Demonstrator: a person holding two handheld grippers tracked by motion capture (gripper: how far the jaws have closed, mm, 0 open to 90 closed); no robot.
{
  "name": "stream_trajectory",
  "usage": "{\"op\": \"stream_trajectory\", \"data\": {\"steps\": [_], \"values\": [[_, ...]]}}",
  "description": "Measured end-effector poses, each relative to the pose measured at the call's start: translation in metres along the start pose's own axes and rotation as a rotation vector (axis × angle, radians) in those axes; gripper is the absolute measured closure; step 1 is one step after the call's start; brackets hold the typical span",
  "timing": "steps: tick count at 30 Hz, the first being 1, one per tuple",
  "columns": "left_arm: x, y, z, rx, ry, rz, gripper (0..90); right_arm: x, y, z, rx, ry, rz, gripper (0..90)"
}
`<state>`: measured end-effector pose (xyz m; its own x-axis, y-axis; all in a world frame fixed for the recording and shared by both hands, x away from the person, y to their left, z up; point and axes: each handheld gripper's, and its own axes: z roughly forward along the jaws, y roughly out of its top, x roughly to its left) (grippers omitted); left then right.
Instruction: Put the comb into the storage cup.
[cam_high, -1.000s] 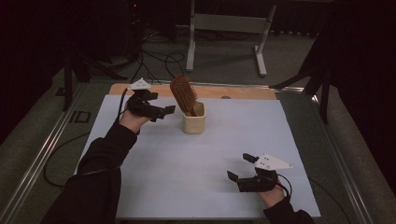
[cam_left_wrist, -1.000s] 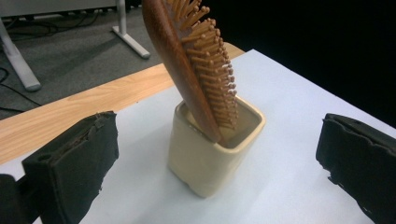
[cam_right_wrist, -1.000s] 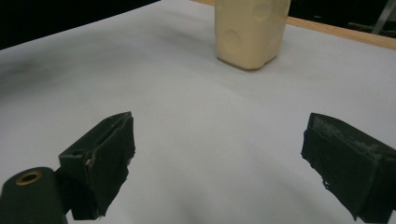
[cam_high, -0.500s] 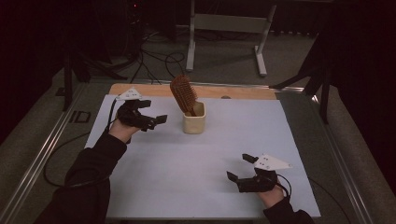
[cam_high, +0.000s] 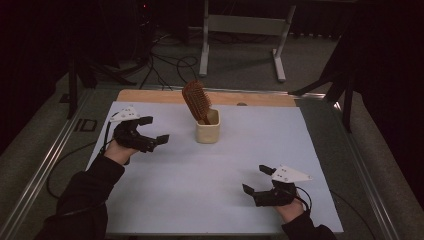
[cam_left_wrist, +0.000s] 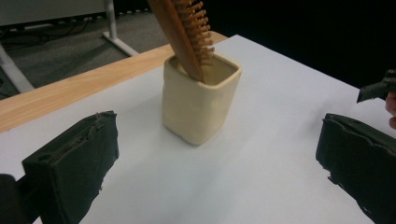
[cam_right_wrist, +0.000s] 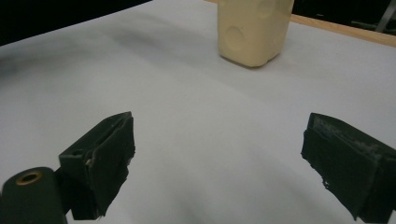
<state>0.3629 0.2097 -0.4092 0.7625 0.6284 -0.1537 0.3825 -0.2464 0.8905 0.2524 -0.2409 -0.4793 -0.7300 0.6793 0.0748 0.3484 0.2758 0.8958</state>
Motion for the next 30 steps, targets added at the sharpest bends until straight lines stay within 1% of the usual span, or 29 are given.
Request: {"op": "stream_trajectory", "data": {"steps": [7, 10, 11, 12, 13, 20, 24, 28, 30], "values": [[-0.003, -0.016, -0.013, -0.006, 0.004, -0.002, 0.0, 0.000, 0.000, 0.000, 0.003, -0.001, -0.005, 9.0], [-0.003, -0.024, -0.017, 0.002, 0.012, -0.007, 0.0, 0.000, 0.000, 0.000, 0.004, -0.005, -0.006, 9.0], [-0.003, -0.024, -0.017, 0.002, 0.012, -0.007, 0.0, 0.000, 0.000, 0.000, 0.004, -0.005, -0.006, 9.0], [-0.004, -0.030, -0.020, 0.005, 0.019, -0.002, 0.0, 0.000, 0.000, 0.000, 0.004, -0.004, -0.007, 9.0], [-0.005, -0.032, -0.022, 0.009, 0.024, -0.003, 0.0, 0.000, 0.000, 0.000, 0.006, -0.006, -0.008, 9.0], [-0.009, -0.054, -0.031, 0.032, 0.028, 0.006, 0.0, 0.000, 0.000, -0.001, 0.004, -0.010, -0.003, 9.0], [-0.010, -0.065, -0.037, 0.027, 0.037, -0.002, 0.0, 0.000, 0.000, 0.000, 0.004, -0.009, -0.003, 9.0], [-0.013, -0.077, -0.039, 0.042, 0.041, 0.013, 0.0, 0.000, 0.000, 0.000, 0.009, -0.011, -0.009, 9.0], [-0.014, -0.084, -0.041, 0.042, 0.041, 0.007, 0.0, 0.000, -0.001, 0.000, 0.008, -0.010, -0.008, 9.0]]}}
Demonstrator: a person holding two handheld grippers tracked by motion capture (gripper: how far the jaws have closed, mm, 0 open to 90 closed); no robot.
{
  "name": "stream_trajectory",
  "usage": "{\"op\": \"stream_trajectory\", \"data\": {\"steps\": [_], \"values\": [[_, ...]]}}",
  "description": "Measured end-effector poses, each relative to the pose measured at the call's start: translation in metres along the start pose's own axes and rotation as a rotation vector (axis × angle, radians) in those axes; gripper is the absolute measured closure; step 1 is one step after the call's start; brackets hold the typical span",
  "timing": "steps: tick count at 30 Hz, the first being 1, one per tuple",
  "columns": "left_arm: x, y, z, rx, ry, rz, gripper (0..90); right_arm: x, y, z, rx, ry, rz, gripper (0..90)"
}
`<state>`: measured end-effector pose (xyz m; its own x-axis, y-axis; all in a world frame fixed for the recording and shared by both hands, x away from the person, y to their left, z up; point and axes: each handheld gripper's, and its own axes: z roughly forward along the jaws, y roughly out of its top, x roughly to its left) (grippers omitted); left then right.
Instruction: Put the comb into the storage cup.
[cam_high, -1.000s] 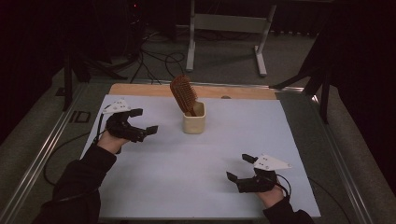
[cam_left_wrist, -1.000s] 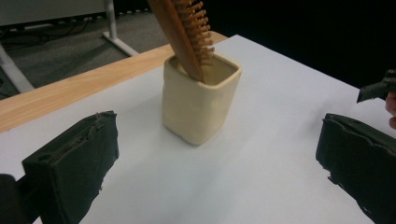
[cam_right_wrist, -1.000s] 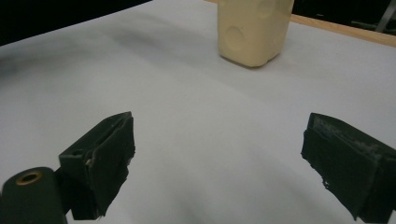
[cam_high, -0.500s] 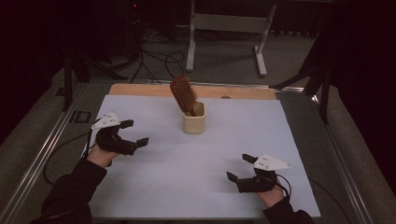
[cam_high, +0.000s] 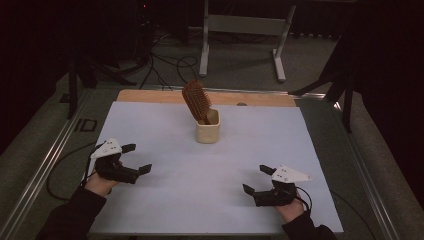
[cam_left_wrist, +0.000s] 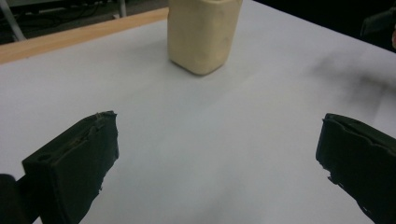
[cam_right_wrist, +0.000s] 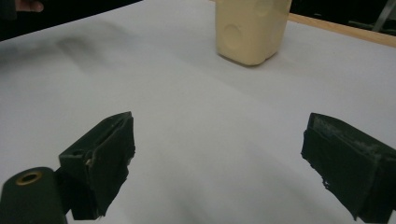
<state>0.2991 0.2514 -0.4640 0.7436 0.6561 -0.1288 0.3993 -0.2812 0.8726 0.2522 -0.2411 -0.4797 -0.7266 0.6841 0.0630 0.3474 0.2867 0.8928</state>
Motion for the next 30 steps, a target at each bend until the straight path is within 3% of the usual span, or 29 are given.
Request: {"op": "stream_trajectory", "data": {"steps": [14, 20, 24, 30], "values": [[-0.008, -0.039, -0.006, 0.005, 0.003, -0.027, 0.0, -0.001, -0.001, -0.001, 0.004, -0.002, -0.003, 9.0], [-0.007, -0.049, -0.010, 0.027, 0.019, -0.031, 0.0, -0.003, -0.006, -0.003, 0.011, 0.002, 0.000, 9.0], [-0.006, -0.055, -0.013, 0.027, 0.021, -0.059, 0.0, -0.007, -0.012, -0.005, 0.002, 0.017, 0.004, 9.0], [-0.006, -0.062, -0.019, 0.051, 0.051, -0.047, 0.1, -0.014, -0.021, -0.004, 0.016, 0.038, 0.003, 9.0]]}}
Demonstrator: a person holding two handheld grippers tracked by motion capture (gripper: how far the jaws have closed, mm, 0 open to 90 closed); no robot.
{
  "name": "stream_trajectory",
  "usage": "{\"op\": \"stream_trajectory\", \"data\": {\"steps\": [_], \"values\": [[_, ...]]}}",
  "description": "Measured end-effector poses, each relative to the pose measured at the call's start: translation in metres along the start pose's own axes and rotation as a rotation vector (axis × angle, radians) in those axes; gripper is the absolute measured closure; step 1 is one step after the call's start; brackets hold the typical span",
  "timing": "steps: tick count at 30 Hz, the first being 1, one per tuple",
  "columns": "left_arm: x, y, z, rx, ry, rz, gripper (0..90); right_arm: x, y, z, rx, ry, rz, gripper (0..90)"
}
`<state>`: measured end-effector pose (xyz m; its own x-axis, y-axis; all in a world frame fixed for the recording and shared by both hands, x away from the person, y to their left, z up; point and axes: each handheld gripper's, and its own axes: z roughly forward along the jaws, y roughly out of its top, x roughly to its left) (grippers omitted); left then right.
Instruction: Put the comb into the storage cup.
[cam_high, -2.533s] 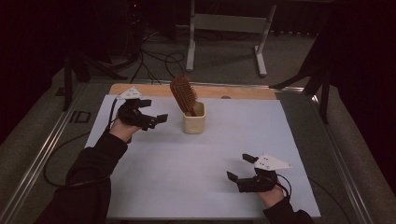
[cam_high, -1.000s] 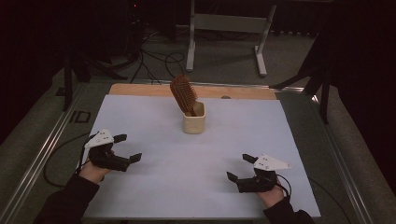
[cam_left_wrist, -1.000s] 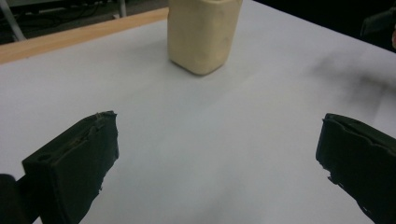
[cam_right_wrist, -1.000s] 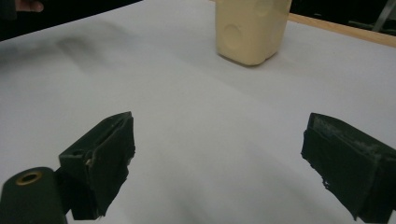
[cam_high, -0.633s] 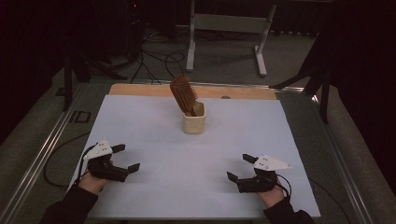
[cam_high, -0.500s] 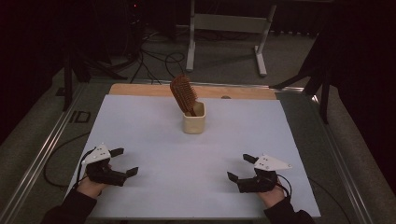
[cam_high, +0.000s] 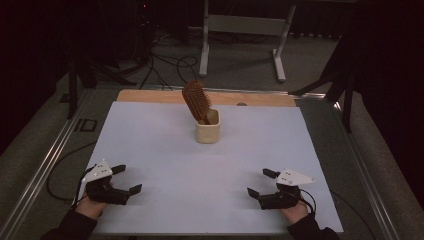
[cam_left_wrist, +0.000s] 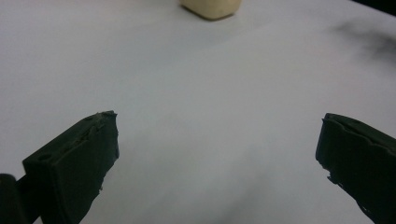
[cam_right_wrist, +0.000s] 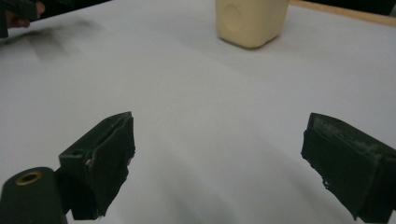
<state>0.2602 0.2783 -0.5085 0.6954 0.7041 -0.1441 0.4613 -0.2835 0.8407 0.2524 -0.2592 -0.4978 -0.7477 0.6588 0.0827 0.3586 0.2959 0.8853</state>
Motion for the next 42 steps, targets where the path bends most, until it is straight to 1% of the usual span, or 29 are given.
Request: {"op": "stream_trajectory", "data": {"steps": [2, 5, 6, 8, 10, 15, 17, 20, 23, 25, 26, 29, 33, 39, 42], "values": [[0.000, -0.002, -0.002, -0.002, 0.006, 0.005, 0.1, -0.002, -0.003, 0.001, 0.010, -0.004, -0.004, 9.0], [0.000, -0.004, -0.006, -0.009, 0.009, 0.006, 0.1, -0.007, -0.008, 0.000, 0.004, 0.004, 0.004, 9.0], [0.000, -0.005, -0.007, -0.009, 0.015, 0.007, 0.1, -0.008, -0.010, 0.000, 0.006, 0.001, 0.008, 9.0], [0.002, -0.005, -0.009, -0.022, 0.020, -0.003, 0.1, -0.011, -0.012, -0.001, 0.001, 0.001, 0.012, 9.0], [0.005, -0.006, -0.010, -0.024, 0.025, -0.012, 0.1, -0.014, -0.014, -0.002, 0.003, -0.003, 0.020, 9.0], [0.005, -0.007, -0.008, -0.028, 0.025, -0.012, 0.1, -0.021, -0.018, -0.002, 0.008, -0.026, 0.026, 9.0], [0.006, -0.006, -0.009, -0.030, 0.036, -0.005, 0.1, -0.024, -0.019, -0.002, 0.005, -0.032, 0.032, 9.0], [0.007, -0.007, -0.011, -0.049, 0.045, -0.020, 0.1, -0.027, -0.019, -0.003, -0.005, -0.037, 0.045, 9.0], [0.007, -0.008, -0.011, -0.052, 0.054, -0.027, 0.1, -0.027, -0.017, -0.004, -0.014, -0.043, 0.051, 9.0], [0.007, -0.008, -0.011, -0.049, 0.054, -0.018, 0.1, -0.026, -0.016, -0.003, -0.009, -0.050, 0.047, 9.0], [0.006, -0.008, -0.011, -0.049, 0.052, -0.018, 0.1, -0.025, -0.016, -0.002, -0.012, -0.045, 0.055, 9.0], [0.004, -0.007, -0.010, -0.050, 0.050, -0.012, 0.1, -0.024, -0.015, -0.002, -0.008, -0.039, 0.051, 9.0], [0.002, -0.007, -0.010, -0.046, 0.057, 0.005, 0.1, -0.022, -0.015, -0.001, -0.008, -0.038, 0.051, 9.0], [0.001, -0.006, -0.011, -0.061, 0.055, 0.013, 0.1, -0.021, -0.015, 0.000, -0.004, -0.029, 0.050, 9.0], [0.000, -0.007, -0.010, -0.052, 0.059, 0.019, 0.1, -0.021, -0.014, -0.001, -0.008, -0.031, 0.051, 9.0]]}}
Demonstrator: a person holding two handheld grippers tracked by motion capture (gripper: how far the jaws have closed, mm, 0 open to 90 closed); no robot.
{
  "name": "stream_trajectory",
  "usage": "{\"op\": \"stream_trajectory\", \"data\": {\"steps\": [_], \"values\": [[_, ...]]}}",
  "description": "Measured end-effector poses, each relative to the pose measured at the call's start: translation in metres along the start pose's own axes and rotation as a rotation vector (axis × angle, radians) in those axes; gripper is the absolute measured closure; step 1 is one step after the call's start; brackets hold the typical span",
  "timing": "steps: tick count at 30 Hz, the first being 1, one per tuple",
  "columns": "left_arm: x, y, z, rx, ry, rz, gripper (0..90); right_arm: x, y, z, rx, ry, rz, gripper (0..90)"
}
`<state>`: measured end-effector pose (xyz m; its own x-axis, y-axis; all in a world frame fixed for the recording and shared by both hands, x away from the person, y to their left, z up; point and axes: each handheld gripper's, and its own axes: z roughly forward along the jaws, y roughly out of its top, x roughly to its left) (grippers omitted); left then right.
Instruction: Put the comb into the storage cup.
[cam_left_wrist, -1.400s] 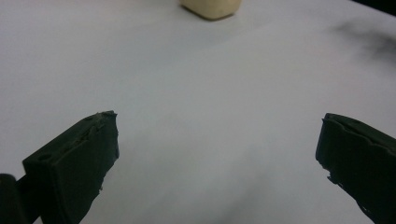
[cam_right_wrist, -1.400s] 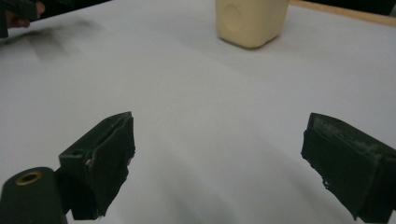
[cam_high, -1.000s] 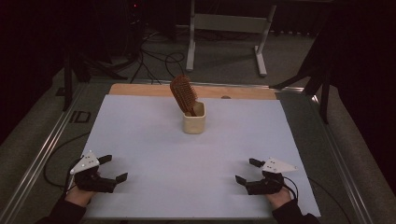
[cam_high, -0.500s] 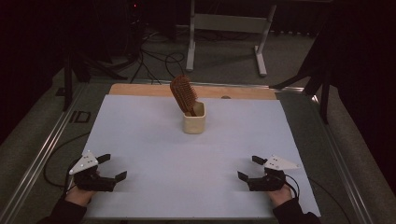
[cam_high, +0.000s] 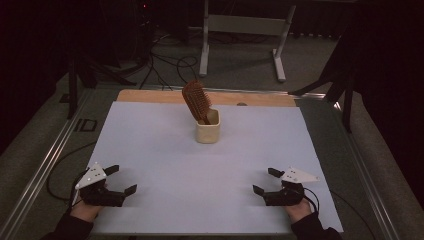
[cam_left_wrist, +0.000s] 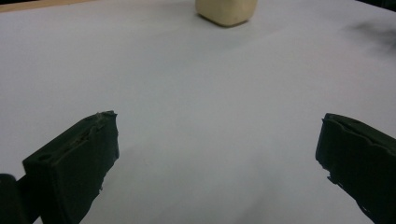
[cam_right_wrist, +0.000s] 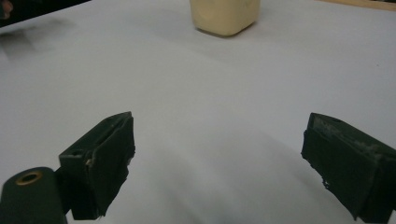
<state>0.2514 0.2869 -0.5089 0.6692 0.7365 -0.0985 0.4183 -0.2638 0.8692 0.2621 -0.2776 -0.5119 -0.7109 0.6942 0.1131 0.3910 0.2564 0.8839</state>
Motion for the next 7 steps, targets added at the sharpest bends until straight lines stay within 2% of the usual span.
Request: {"op": "stream_trajectory", "data": {"steps": [7], "values": [[-0.0010, 0.0004, 0.0006, -0.003, -0.007, -0.003, 0.1, 0.0001, 0.0000, 0.0000, 0.002, 0.002, 0.006, 9.0]]}}
